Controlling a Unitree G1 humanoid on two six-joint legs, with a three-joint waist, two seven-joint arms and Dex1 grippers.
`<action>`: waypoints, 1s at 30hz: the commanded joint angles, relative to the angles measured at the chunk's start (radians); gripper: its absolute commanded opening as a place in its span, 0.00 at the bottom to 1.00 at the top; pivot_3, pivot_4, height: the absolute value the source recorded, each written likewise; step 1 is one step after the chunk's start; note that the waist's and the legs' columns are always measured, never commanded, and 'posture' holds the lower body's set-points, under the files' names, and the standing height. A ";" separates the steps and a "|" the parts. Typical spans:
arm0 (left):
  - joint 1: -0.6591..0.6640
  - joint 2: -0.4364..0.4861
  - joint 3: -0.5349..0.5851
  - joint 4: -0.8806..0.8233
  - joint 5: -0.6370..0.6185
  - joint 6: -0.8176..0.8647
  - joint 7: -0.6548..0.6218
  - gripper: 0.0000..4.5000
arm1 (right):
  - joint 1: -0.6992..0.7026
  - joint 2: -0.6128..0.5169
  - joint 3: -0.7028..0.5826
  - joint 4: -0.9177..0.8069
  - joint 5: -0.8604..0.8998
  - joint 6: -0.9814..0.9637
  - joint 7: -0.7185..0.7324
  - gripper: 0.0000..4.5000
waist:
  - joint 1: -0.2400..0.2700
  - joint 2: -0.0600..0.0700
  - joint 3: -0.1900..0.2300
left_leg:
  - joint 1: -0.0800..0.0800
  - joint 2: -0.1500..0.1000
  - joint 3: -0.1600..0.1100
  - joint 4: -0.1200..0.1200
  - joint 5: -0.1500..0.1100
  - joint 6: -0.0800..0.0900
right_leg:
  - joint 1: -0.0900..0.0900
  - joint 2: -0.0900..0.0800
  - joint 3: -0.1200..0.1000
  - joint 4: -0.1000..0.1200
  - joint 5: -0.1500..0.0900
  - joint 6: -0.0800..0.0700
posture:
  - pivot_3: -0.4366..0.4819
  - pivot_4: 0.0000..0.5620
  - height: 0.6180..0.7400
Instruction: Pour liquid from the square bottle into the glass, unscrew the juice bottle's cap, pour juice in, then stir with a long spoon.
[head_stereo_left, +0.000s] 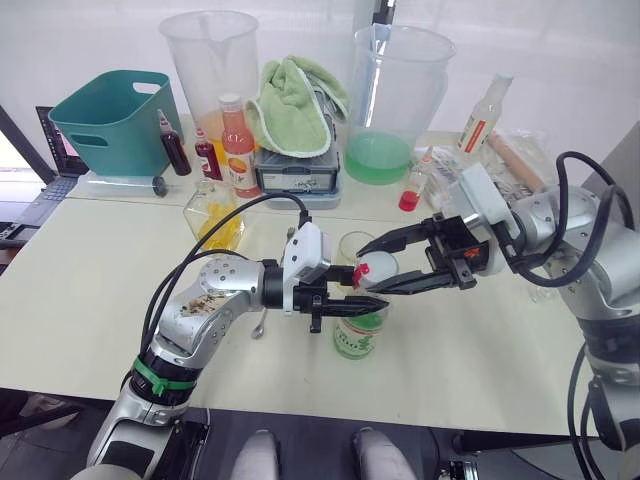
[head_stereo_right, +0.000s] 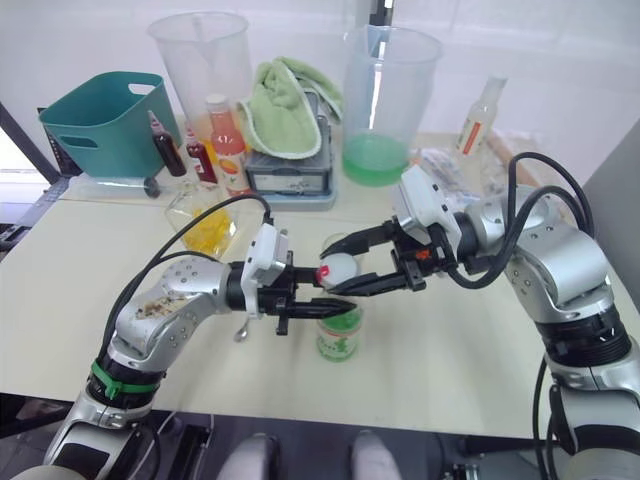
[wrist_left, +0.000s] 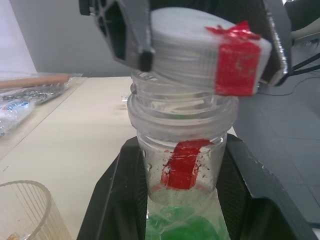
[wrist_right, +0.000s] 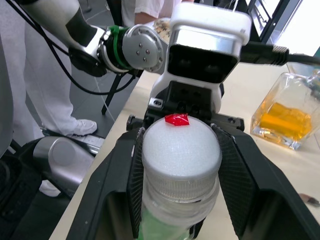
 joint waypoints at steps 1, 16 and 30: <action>0.023 0.017 -0.016 -0.010 0.004 0.039 0.013 0.32 | -0.041 0.009 -0.072 -0.035 0.053 0.057 -0.026 0.36 | 0.000 0.000 0.000 | 0.000 0.000 0.000 0.000 0.000 0.000 | 0.000 0.000 0.000 0.000 0.000 0.000 | 0.48 0.27 0.89; 0.040 0.025 0.002 0.029 -0.034 0.032 -0.031 0.32 | 0.219 -0.063 -0.428 0.034 -0.020 0.153 -0.403 0.36 | -0.002 0.000 0.000 | 0.000 0.000 0.000 0.000 0.000 0.000 | 0.000 0.000 0.001 0.000 0.000 0.000 | 0.48 0.27 0.89; 0.058 0.048 0.067 0.028 -0.060 0.030 -0.022 0.32 | 0.391 0.062 -0.460 0.284 -0.318 0.041 -0.787 0.36 | -0.023 0.000 0.000 | 0.001 0.000 0.001 0.000 0.000 0.000 | 0.000 0.000 0.002 0.001 0.000 0.000 | 0.48 0.27 0.89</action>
